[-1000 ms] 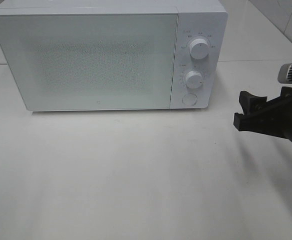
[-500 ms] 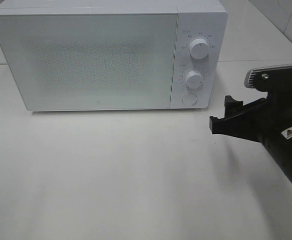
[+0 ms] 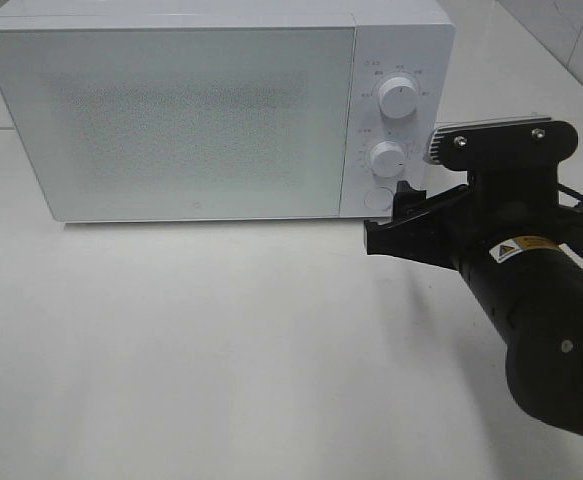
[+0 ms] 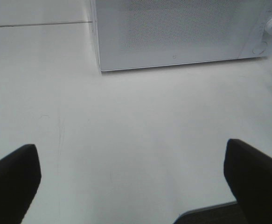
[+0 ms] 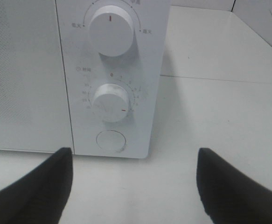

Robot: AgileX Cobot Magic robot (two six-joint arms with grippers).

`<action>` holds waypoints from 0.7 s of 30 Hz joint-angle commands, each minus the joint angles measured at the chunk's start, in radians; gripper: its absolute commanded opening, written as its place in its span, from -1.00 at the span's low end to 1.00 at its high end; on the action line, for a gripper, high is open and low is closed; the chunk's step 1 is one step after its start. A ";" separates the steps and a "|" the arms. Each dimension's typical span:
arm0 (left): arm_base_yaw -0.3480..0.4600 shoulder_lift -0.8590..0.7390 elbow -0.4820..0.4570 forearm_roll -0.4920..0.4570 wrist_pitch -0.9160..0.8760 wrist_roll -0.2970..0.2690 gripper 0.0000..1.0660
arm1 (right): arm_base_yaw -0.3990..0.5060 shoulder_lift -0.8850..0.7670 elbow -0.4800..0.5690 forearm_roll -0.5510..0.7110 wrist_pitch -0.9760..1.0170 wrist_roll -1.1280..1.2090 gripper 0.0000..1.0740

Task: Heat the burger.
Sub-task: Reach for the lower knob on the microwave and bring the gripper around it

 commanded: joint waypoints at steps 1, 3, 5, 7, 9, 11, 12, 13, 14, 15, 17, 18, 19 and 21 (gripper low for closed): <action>0.000 -0.023 0.003 -0.006 0.000 -0.004 0.88 | 0.001 0.017 -0.036 -0.053 -0.010 0.025 0.37; 0.000 -0.023 0.003 -0.006 0.000 -0.004 0.88 | -0.004 0.023 -0.044 -0.060 -0.010 0.025 0.38; 0.000 -0.023 0.003 -0.005 0.000 -0.004 0.88 | -0.048 0.071 -0.078 -0.095 0.002 0.046 0.43; 0.000 -0.023 0.003 -0.005 0.000 -0.004 0.88 | -0.057 0.081 -0.086 -0.103 0.006 0.057 0.44; 0.000 -0.023 0.003 -0.006 0.000 -0.004 0.88 | -0.073 0.101 -0.102 -0.128 0.012 0.077 0.43; 0.000 -0.023 0.003 -0.006 0.000 -0.004 0.88 | -0.091 0.118 -0.120 -0.152 0.022 0.090 0.42; 0.000 -0.023 0.003 -0.006 0.000 -0.004 0.88 | -0.098 0.126 -0.127 -0.160 0.024 0.097 0.42; 0.000 -0.023 0.003 -0.006 0.000 -0.004 0.88 | -0.098 0.126 -0.127 -0.160 0.024 0.097 0.42; 0.000 -0.023 0.003 -0.006 0.000 -0.004 0.88 | -0.118 0.146 -0.143 -0.174 0.028 0.106 0.42; 0.000 -0.023 0.003 -0.006 0.000 -0.004 0.88 | -0.118 0.146 -0.143 -0.174 0.028 0.106 0.42; 0.000 -0.023 0.003 -0.006 0.000 -0.004 0.88 | -0.139 0.173 -0.170 -0.190 0.029 0.108 0.42; 0.000 -0.023 0.003 -0.006 0.000 -0.004 0.88 | -0.139 0.173 -0.170 -0.190 0.029 0.108 0.42; 0.000 -0.023 0.003 -0.006 0.000 -0.004 0.88 | -0.151 0.189 -0.189 -0.199 0.030 0.108 0.42; 0.000 -0.023 0.003 -0.006 0.000 -0.004 0.88 | -0.155 0.199 -0.197 -0.203 0.031 0.108 0.42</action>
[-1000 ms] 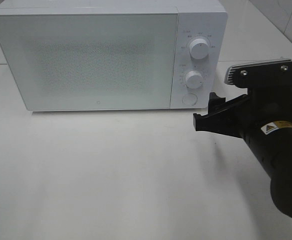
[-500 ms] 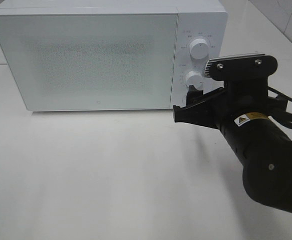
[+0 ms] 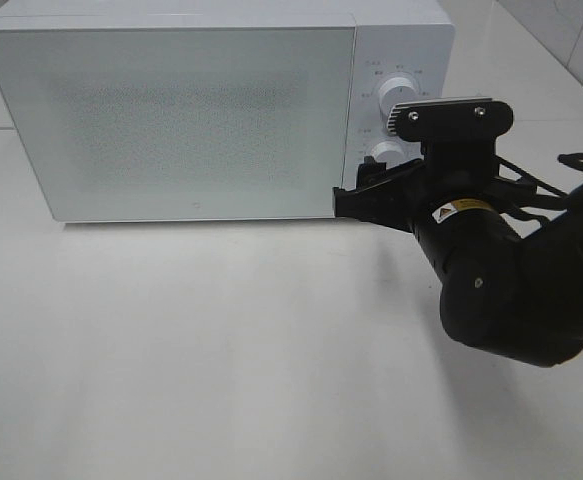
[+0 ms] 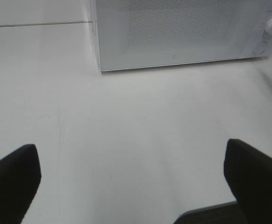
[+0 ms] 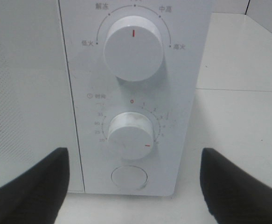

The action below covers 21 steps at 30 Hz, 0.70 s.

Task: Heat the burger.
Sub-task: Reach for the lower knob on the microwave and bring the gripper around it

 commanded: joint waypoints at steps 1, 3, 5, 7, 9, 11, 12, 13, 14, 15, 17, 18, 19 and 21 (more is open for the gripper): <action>0.000 -0.023 0.003 -0.006 0.000 -0.004 0.88 | -0.032 0.036 -0.043 -0.041 0.008 0.011 0.42; 0.000 -0.023 0.003 -0.006 0.000 -0.004 0.88 | -0.038 0.045 -0.052 -0.052 0.011 0.015 0.42; 0.000 -0.023 0.003 -0.006 0.000 -0.004 0.88 | -0.064 0.074 -0.086 -0.075 0.025 0.031 0.42; 0.000 -0.023 0.003 -0.005 0.000 -0.004 0.88 | -0.071 0.080 -0.095 -0.078 0.024 0.031 0.42; 0.000 -0.023 0.003 -0.005 0.000 -0.004 0.88 | -0.083 0.087 -0.108 -0.086 0.024 0.031 0.42; 0.000 -0.023 0.003 -0.005 0.000 -0.004 0.88 | -0.098 0.105 -0.125 -0.099 0.026 0.034 0.42; 0.000 -0.023 0.003 -0.005 0.000 -0.004 0.88 | -0.098 0.105 -0.125 -0.099 0.026 0.034 0.42; 0.000 -0.023 0.003 -0.005 0.000 -0.004 0.88 | -0.103 0.112 -0.131 -0.100 0.026 0.035 0.42; 0.000 -0.023 0.003 -0.005 0.000 -0.004 0.88 | -0.103 0.112 -0.131 -0.100 0.026 0.035 0.42; 0.000 -0.023 0.003 -0.006 0.000 -0.004 0.88 | -0.106 0.130 -0.144 -0.100 0.031 0.035 0.42; 0.000 -0.022 0.003 -0.006 0.000 -0.004 0.88 | -0.106 0.145 -0.159 -0.099 0.034 0.039 0.42; 0.000 -0.022 0.003 -0.006 0.000 -0.004 0.88 | -0.106 0.158 -0.171 -0.100 0.034 0.047 0.42; 0.000 -0.022 0.003 -0.006 0.000 -0.004 0.88 | -0.106 0.158 -0.171 -0.100 0.034 0.047 0.42; 0.000 -0.017 0.003 -0.006 0.000 -0.004 0.88 | -0.106 0.177 -0.193 -0.102 0.037 0.057 0.42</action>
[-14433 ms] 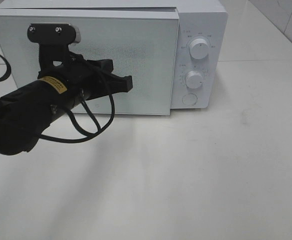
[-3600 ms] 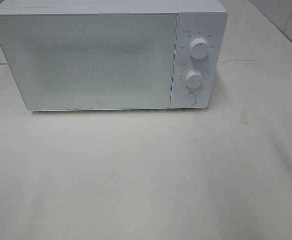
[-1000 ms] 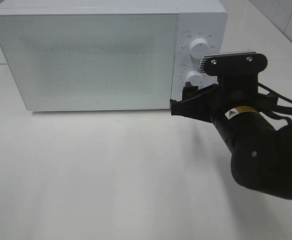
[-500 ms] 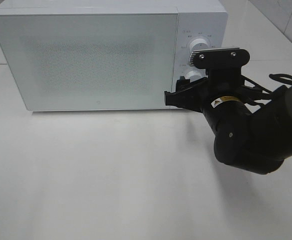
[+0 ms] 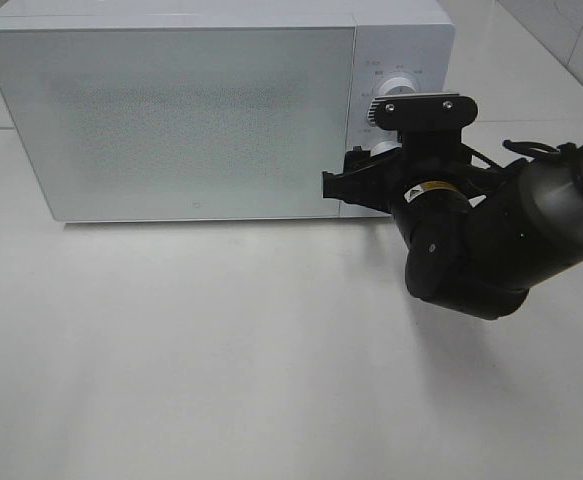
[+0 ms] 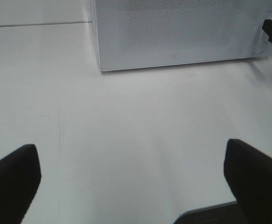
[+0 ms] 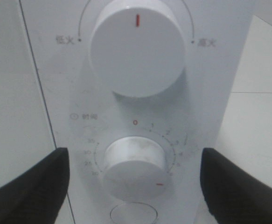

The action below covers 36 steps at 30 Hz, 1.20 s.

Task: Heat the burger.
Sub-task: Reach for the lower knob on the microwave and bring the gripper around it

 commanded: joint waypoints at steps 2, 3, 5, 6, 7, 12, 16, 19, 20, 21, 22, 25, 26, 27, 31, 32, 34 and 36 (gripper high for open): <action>0.000 -0.016 0.003 -0.006 0.000 -0.004 0.88 | -0.004 0.029 -0.040 -0.013 0.009 0.016 0.42; 0.000 -0.016 0.003 -0.006 0.000 -0.004 0.88 | -0.004 0.029 -0.040 -0.013 0.009 0.016 0.42; 0.000 -0.016 0.003 -0.006 0.000 -0.004 0.88 | -0.015 0.049 -0.059 -0.012 0.015 0.016 0.42; 0.000 -0.016 0.003 -0.006 0.000 -0.004 0.88 | -0.015 0.049 -0.059 -0.012 0.015 0.016 0.42; 0.000 -0.016 0.003 -0.006 0.000 -0.004 0.88 | -0.024 0.057 -0.064 -0.011 0.012 0.015 0.42; 0.000 -0.016 0.003 -0.006 0.000 -0.004 0.88 | -0.037 0.057 -0.071 -0.010 0.012 0.013 0.39; 0.000 -0.016 0.003 -0.006 0.000 -0.004 0.88 | -0.037 0.057 -0.071 -0.009 0.001 0.011 0.32; 0.000 -0.016 0.003 -0.006 0.000 -0.004 0.88 | -0.037 0.057 -0.071 -0.009 -0.008 0.008 0.22; 0.000 -0.016 0.003 -0.006 0.000 -0.004 0.88 | -0.036 0.057 -0.071 -0.009 -0.022 0.007 0.16; 0.000 -0.016 0.003 -0.006 0.000 -0.004 0.88 | -0.036 0.057 -0.071 -0.008 -0.028 0.006 0.13; 0.000 -0.016 0.003 -0.006 0.000 -0.004 0.88 | -0.036 0.057 -0.071 -0.008 -0.028 0.006 0.13; 0.000 -0.016 0.003 -0.006 0.000 -0.004 0.88 | -0.035 0.056 -0.071 -0.008 -0.043 -0.014 0.01; 0.000 -0.016 0.003 -0.006 0.000 -0.004 0.88 | -0.035 0.056 -0.071 -0.007 -0.059 -0.023 -0.08; 0.000 -0.016 0.003 -0.006 0.000 -0.004 0.88 | -0.035 0.056 -0.071 -0.007 -0.059 -0.023 -0.08; 0.000 -0.016 0.003 -0.006 0.000 -0.004 0.88 | -0.035 0.056 -0.071 -0.003 -0.094 -0.026 -0.38; 0.000 -0.016 0.003 -0.006 0.000 -0.004 0.88 | -0.035 0.056 -0.071 -0.003 -0.094 -0.026 -0.38; 0.000 -0.016 0.003 -0.006 0.000 -0.004 0.88 | -0.035 0.056 -0.071 -0.003 -0.102 -0.026 -0.66; 0.000 -0.016 0.003 -0.006 0.000 -0.004 0.88 | -0.035 0.056 -0.071 -0.004 -0.103 -0.025 -0.80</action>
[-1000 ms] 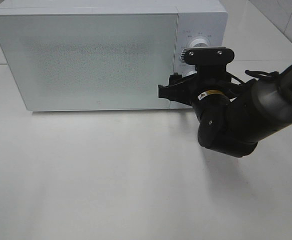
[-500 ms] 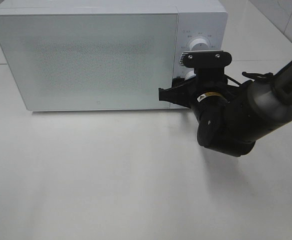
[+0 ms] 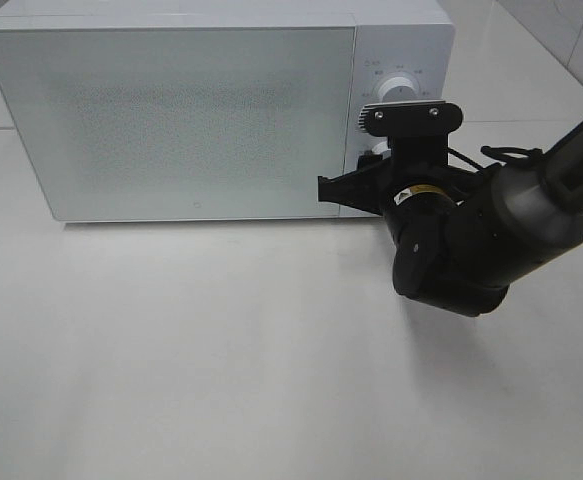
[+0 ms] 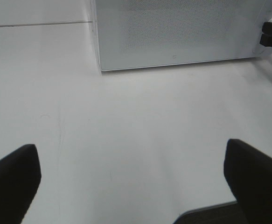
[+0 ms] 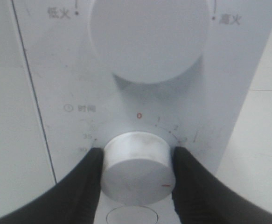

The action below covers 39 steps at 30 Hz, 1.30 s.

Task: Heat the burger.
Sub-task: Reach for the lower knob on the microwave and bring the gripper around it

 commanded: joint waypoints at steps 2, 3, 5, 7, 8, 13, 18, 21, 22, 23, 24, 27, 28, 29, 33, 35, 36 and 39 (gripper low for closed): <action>0.000 -0.016 0.003 -0.006 0.000 -0.004 0.88 | -0.013 -0.008 -0.019 -0.004 -0.094 -0.004 -0.87; 0.000 -0.016 0.003 -0.006 0.000 -0.004 0.88 | -0.013 -0.008 -0.019 -0.008 -0.094 0.000 -0.96; 0.000 -0.016 0.003 -0.006 0.000 -0.004 0.88 | -0.013 -0.008 -0.019 -0.011 -0.094 0.003 -1.00; 0.000 -0.016 0.003 -0.006 0.000 -0.004 0.88 | -0.013 -0.008 -0.019 -0.012 -0.095 0.010 -1.00; 0.000 -0.016 0.003 -0.006 0.000 -0.004 0.88 | -0.013 -0.008 -0.019 -0.027 -0.095 0.026 -1.00; 0.000 -0.016 0.003 -0.006 0.000 -0.004 0.88 | -0.013 -0.008 -0.018 -0.086 -0.103 0.126 -1.00; 0.000 -0.016 0.003 -0.006 0.000 -0.004 0.88 | -0.016 -0.008 -0.018 -0.144 -0.110 0.310 -1.00; 0.000 -0.016 0.003 -0.006 0.000 -0.004 0.88 | -0.016 -0.008 -0.018 -0.149 -0.108 0.451 -1.00; 0.000 -0.016 0.003 -0.006 0.000 -0.004 0.88 | -0.016 -0.008 -0.018 -0.160 -0.108 0.508 -1.00; 0.000 -0.016 0.003 -0.006 0.000 -0.004 0.88 | -0.016 -0.008 -0.018 -0.160 -0.108 0.508 -1.00; 0.000 -0.016 0.003 -0.006 0.000 -0.004 0.88 | -0.016 -0.008 -0.018 -0.194 -0.108 0.622 -1.00; 0.000 -0.016 0.003 -0.006 0.000 -0.004 0.88 | -0.016 -0.008 -0.018 -0.274 -0.108 0.823 -1.00; 0.000 -0.016 0.003 -0.006 0.000 -0.004 0.88 | -0.016 -0.008 -0.018 -0.274 -0.108 0.823 -1.00; 0.000 -0.016 0.003 -0.006 0.000 -0.004 0.88 | -0.016 -0.008 -0.018 -0.290 -0.108 0.873 -1.00; 0.000 -0.016 0.003 -0.006 0.000 -0.004 0.88 | -0.016 -0.008 -0.018 -0.318 -0.108 1.014 -1.00; 0.000 -0.016 0.003 -0.006 0.000 -0.004 0.88 | -0.016 -0.008 -0.018 -0.347 -0.105 1.201 -1.00; 0.000 -0.016 0.003 -0.006 0.000 -0.004 0.88 | -0.016 -0.008 -0.018 -0.347 -0.105 1.201 -1.00; 0.000 -0.016 0.003 -0.006 0.000 -0.004 0.88 | -0.016 -0.008 -0.018 -0.376 -0.107 1.345 -1.00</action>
